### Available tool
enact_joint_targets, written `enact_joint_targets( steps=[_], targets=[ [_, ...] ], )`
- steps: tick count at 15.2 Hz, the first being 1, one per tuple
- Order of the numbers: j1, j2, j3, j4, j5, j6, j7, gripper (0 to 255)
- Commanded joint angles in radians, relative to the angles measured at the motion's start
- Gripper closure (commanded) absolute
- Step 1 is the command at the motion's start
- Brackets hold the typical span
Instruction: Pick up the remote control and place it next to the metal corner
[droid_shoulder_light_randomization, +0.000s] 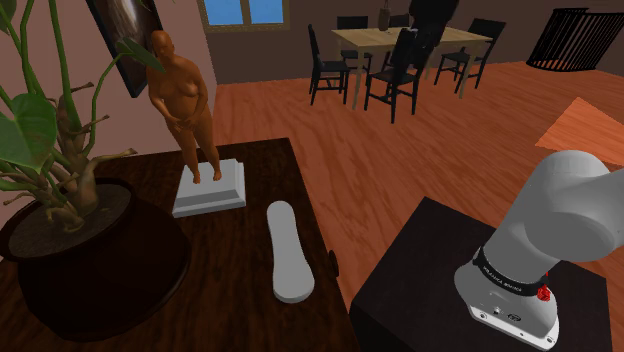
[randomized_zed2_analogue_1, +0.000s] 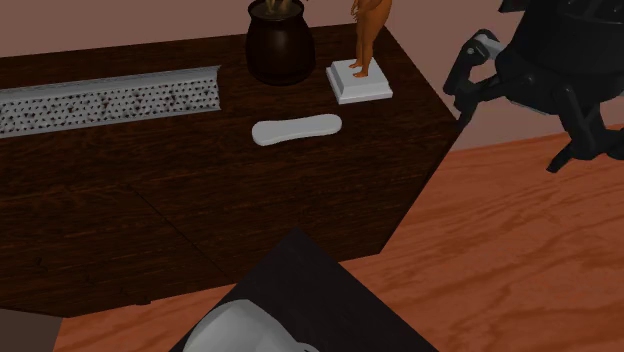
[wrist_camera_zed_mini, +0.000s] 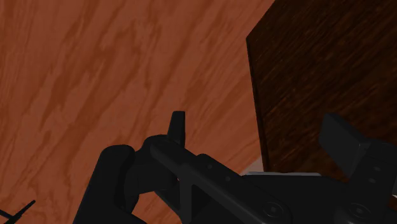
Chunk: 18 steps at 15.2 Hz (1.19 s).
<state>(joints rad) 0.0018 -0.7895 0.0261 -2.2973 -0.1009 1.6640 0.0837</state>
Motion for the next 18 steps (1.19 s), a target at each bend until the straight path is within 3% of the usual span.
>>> enact_joint_targets(
  steps=[1, 10, 18],
  targets=[
    [0.000, 0.000, 0.000, 0.000, 0.000, 0.000, 0.000, 0],
    [0.026, 0.021, 0.188, -0.109, 0.147, 0.074, 0.304, 0],
    [0.043, 0.145, 0.366, -0.113, 0.268, 0.178, 0.574, 0]
  ],
)
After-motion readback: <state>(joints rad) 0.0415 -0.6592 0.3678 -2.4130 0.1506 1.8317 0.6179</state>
